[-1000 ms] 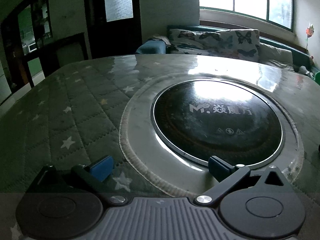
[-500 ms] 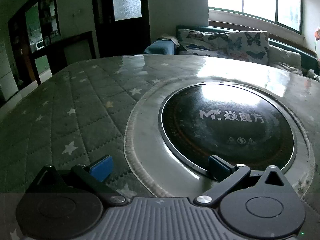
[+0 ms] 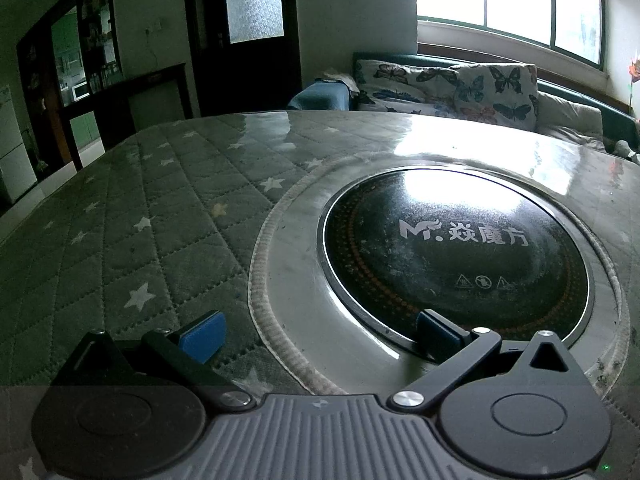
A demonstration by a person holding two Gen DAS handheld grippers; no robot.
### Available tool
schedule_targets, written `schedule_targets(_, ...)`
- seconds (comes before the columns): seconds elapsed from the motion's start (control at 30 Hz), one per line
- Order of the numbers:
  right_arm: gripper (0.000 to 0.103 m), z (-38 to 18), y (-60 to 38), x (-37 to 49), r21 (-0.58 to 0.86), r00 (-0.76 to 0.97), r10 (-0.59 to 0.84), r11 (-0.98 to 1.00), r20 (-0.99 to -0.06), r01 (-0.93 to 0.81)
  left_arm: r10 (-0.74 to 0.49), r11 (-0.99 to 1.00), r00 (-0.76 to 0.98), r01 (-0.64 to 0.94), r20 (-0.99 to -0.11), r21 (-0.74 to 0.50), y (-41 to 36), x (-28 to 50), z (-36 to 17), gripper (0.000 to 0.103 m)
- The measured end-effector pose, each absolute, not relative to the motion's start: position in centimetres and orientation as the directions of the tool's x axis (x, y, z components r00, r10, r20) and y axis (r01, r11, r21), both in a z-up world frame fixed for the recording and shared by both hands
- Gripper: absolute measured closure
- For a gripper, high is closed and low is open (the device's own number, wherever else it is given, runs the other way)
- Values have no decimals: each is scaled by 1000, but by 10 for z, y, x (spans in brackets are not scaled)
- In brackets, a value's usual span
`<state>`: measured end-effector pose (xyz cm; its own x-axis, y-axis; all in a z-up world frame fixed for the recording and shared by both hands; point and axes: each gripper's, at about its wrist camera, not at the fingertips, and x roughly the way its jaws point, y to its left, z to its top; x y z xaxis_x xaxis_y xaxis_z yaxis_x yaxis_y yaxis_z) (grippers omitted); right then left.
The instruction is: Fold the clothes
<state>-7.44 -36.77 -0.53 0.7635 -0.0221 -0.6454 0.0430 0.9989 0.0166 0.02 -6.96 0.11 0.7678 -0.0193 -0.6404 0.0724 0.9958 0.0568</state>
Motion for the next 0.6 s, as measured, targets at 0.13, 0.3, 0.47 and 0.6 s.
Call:
schedule_targets(0.13, 0, -6, -368, -74, 18, 763, -21, 999, -646, 43, -19, 996, 768, 73, -640, 57, -69, 1, 1, 0)
schedule_targets(0.3, 0, -6, -368, -74, 18, 764, -21, 999, -645, 43, -20, 996, 768, 73, -640, 57, -69, 1, 1, 0)
schedule_targets(0.47, 0, -6, -368, -74, 18, 764, -21, 999, -645, 43, -20, 996, 768, 73, -640, 57, -69, 1, 1, 0)
schedule_targets(0.6, 0, -6, -368, -74, 18, 764, -21, 999, -645, 43, -20, 996, 768, 74, -640, 57, -68, 1, 1, 0)
